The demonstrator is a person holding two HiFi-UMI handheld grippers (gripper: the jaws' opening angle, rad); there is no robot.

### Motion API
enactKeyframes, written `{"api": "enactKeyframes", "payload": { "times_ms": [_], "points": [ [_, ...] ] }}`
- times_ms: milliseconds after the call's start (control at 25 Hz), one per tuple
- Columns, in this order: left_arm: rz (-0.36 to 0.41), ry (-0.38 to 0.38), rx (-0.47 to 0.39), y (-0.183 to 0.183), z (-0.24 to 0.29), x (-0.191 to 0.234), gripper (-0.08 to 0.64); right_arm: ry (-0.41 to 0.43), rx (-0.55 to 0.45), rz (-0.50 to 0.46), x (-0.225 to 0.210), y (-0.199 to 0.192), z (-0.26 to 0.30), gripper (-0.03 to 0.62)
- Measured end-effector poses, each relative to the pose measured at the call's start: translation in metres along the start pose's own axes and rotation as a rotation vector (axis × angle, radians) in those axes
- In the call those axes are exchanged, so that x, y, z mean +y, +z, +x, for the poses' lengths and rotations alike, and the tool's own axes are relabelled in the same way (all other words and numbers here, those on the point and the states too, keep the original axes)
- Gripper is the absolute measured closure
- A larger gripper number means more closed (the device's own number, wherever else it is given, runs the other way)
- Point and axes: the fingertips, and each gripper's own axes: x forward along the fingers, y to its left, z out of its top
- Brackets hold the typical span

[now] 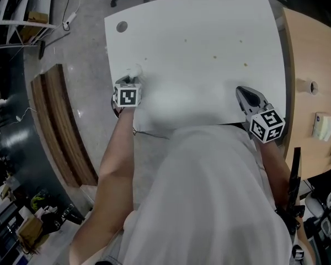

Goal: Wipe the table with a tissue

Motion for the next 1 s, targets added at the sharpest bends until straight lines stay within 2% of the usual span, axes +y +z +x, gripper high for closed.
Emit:
{"api": "enactKeyframes", "payload": {
  "times_ms": [80, 160, 280, 440, 600, 840, 1000],
  "points": [
    [-0.029, 0.033, 0.0, -0.001, 0.004, 0.025, 0.492, -0.004, 0.002, -0.001, -0.002, 0.0, 0.0, 0.574],
    [-0.045, 0.034, 0.002, 0.001, 0.011, 0.036, 0.492, -0.004, 0.009, -0.005, -0.002, -0.002, 0.0, 0.574],
    [-0.021, 0.031, -0.009, 0.013, 0.018, 0.037, 0.492, -0.004, 0.018, -0.008, 0.0, -0.004, 0.0, 0.574],
    [0.082, -0.001, -0.025, 0.042, 0.023, 0.016, 0.492, -0.011, 0.021, -0.006, -0.001, -0.003, 0.0, 0.574],
    [0.147, -0.009, -0.023, 0.064, 0.031, 0.005, 0.492, -0.021, 0.021, 0.0, -0.004, -0.004, -0.002, 0.574],
    [0.375, -0.039, -0.007, 0.084, 0.034, -0.024, 0.493, -0.035, 0.023, 0.008, -0.008, -0.005, -0.005, 0.574],
    [0.43, -0.073, -0.018, 0.086, 0.03, -0.047, 0.495, -0.026, 0.02, 0.009, -0.004, -0.004, -0.002, 0.574]
  ]
}}
